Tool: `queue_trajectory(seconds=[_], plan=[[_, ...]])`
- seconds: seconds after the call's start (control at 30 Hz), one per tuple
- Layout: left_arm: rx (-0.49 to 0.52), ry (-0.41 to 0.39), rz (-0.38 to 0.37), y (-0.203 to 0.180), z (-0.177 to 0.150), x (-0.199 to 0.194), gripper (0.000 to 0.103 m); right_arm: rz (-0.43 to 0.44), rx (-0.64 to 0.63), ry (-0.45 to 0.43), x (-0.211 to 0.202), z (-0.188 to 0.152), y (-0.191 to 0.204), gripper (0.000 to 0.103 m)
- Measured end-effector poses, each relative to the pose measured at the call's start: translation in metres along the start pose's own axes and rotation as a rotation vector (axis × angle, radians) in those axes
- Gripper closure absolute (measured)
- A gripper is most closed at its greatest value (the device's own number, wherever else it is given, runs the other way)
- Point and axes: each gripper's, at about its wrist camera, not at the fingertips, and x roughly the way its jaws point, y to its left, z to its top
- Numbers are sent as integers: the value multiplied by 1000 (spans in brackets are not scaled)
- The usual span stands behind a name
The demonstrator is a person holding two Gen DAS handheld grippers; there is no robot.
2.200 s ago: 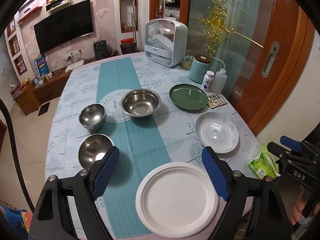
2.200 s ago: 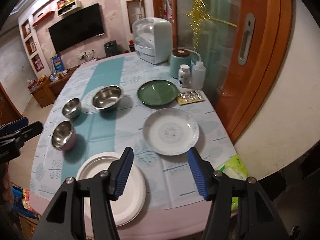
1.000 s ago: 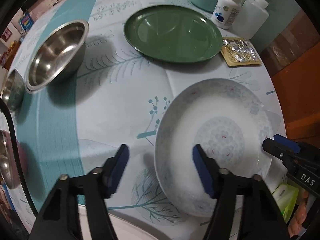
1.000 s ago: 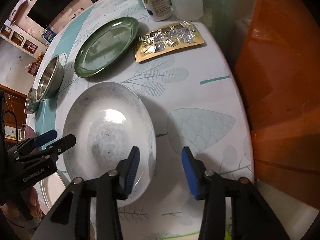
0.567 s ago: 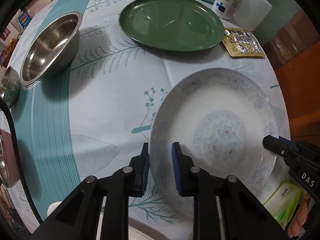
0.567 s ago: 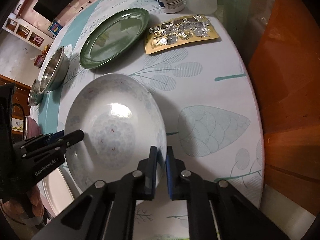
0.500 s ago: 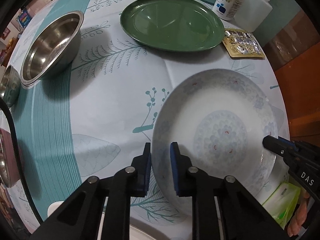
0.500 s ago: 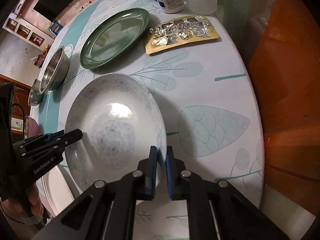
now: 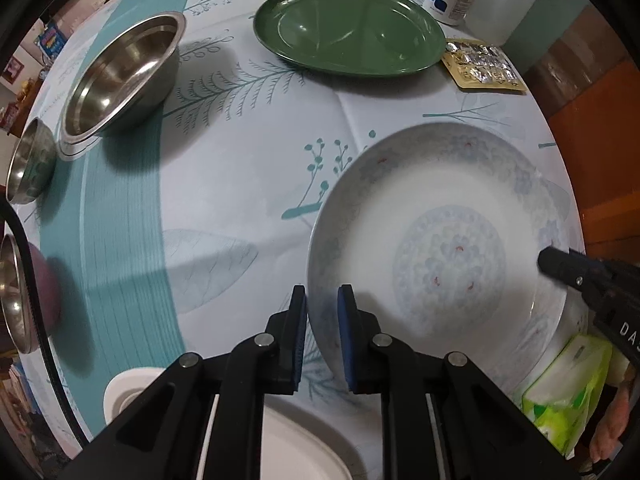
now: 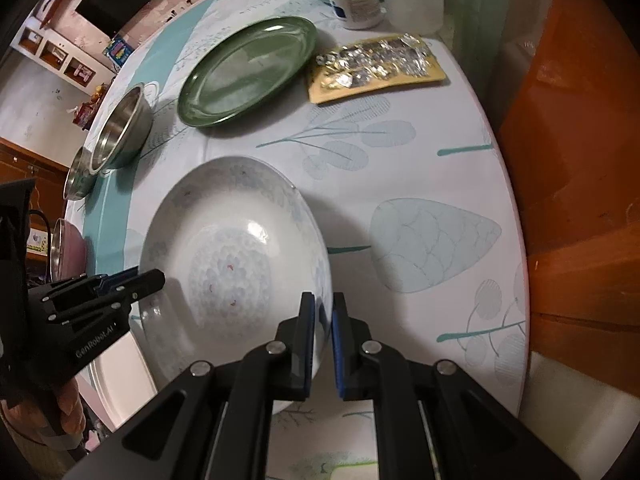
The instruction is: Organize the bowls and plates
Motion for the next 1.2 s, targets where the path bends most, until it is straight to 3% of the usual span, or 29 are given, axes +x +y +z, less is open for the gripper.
queue_trajectory(seconds=[0.2, 0.23, 0.27, 0.3, 0.37, 0.47, 0.5, 0.57, 0.63, 0.7, 0.77, 0.97, 1.03, 1.2], plan=[[-7, -36, -24, 11, -12, -15, 91, -12, -16, -10, -4, -5, 13, 95], [-4, -43, -60, 11, -12, -18, 101, -13, -14, -11, -5, -6, 13, 96], [-3, -39, -144, 10, -12, -21, 100, -15, -10, -16, -5, -7, 15, 97], [1, -43, -173, 7, -13, -24, 100, 3, -5, -17, -6, -8, 15, 98], [38, -72, -121, -1, -13, -29, 100, 28, -1, -13, -6, -9, 19, 98], [28, -87, -112, 1, -13, -31, 99, -4, -2, -18, -2, -10, 23, 98], [25, -89, -94, 4, -12, -30, 98, -4, 5, -14, 1, -10, 22, 98], [17, -90, -31, 14, -10, -26, 81, 12, 27, -3, 3, -11, 18, 98], [-5, -82, -3, 27, -6, -19, 70, 19, 33, -1, 5, -13, 16, 98], [-34, -55, -7, 38, -3, -12, 65, 15, 28, -4, 4, -14, 17, 97], [-58, -22, -57, 46, -2, -3, 64, 13, 26, -5, 5, -14, 18, 97], [-36, 4, -160, 42, 0, 9, 66, 12, 25, 4, 8, -14, 14, 97], [-12, 5, -195, 38, 1, 8, 79, 11, 25, 5, 8, -14, 14, 97], [-32, 9, -215, 38, -3, 3, 89, -20, 21, 8, 9, -14, 13, 96]])
